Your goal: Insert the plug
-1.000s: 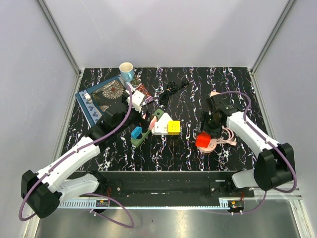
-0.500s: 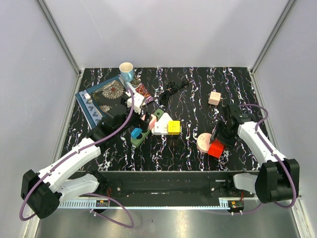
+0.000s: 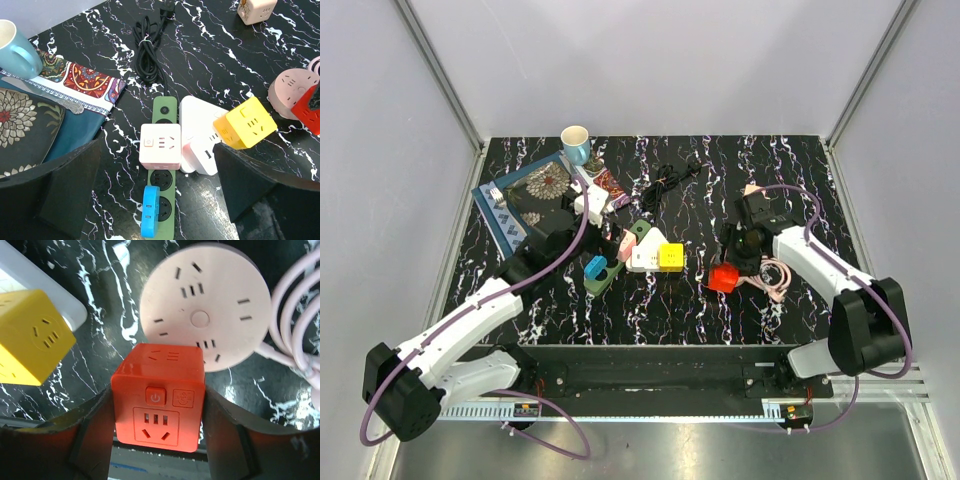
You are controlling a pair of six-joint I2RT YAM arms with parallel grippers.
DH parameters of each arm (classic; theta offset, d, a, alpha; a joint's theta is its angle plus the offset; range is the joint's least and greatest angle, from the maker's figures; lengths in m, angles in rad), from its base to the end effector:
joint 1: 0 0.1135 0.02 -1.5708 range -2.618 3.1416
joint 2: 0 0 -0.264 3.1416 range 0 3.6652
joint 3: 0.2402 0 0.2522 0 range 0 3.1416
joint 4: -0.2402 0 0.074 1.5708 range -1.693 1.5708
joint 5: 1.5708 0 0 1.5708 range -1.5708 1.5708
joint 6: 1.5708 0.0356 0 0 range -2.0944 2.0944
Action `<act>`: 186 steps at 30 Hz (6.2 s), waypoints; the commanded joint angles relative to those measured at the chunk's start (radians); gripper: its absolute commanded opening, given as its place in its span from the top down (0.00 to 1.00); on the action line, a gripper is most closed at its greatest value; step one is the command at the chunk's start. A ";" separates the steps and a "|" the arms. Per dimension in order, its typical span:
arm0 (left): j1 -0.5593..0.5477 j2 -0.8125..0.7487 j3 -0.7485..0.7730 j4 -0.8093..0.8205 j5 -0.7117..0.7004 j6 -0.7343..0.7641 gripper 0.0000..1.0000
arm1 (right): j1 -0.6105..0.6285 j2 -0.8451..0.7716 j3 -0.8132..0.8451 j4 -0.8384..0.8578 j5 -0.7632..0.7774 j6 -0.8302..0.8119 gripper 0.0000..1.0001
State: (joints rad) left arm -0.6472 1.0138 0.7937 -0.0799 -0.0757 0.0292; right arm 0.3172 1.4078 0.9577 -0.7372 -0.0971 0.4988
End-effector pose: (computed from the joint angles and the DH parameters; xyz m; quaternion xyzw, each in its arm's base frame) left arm 0.1909 -0.1409 0.3103 0.2457 0.7661 -0.1513 0.5742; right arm 0.2505 0.0859 0.2200 0.0797 0.9773 0.1193 0.1558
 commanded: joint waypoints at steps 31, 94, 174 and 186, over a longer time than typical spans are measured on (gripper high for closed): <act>0.023 -0.167 0.021 -0.023 -0.070 0.067 0.01 | -0.095 -0.101 0.032 0.096 -0.089 -0.549 1.00; 0.023 -0.239 -0.011 0.000 -0.137 0.107 0.01 | 0.060 0.085 0.076 0.075 -0.193 -0.670 1.00; 0.023 -0.259 -0.019 0.003 -0.138 0.141 0.01 | 0.289 0.332 0.323 -0.335 0.114 -0.704 0.60; 0.023 -0.270 -0.027 0.012 -0.159 0.158 0.01 | 0.287 0.342 0.177 -0.254 0.053 -0.781 1.00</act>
State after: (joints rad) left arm -0.6292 0.7673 0.7746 -0.1184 -0.2043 0.1631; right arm 0.5972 1.6657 1.2335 -1.0290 0.0422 -0.2459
